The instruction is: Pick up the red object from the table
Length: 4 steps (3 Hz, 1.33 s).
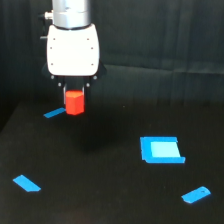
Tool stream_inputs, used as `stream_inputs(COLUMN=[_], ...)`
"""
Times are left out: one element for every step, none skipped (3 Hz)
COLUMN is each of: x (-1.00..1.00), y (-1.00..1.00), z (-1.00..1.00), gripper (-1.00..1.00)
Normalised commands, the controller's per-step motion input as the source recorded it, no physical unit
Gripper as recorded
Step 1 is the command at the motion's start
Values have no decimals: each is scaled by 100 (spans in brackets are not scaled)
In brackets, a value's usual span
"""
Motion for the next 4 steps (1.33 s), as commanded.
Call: stream_inputs(x=[10,-8,4,5], y=[-7,-5,-6,0], z=[4,2,4,-6], gripper=[-99,-94,-100,-97])
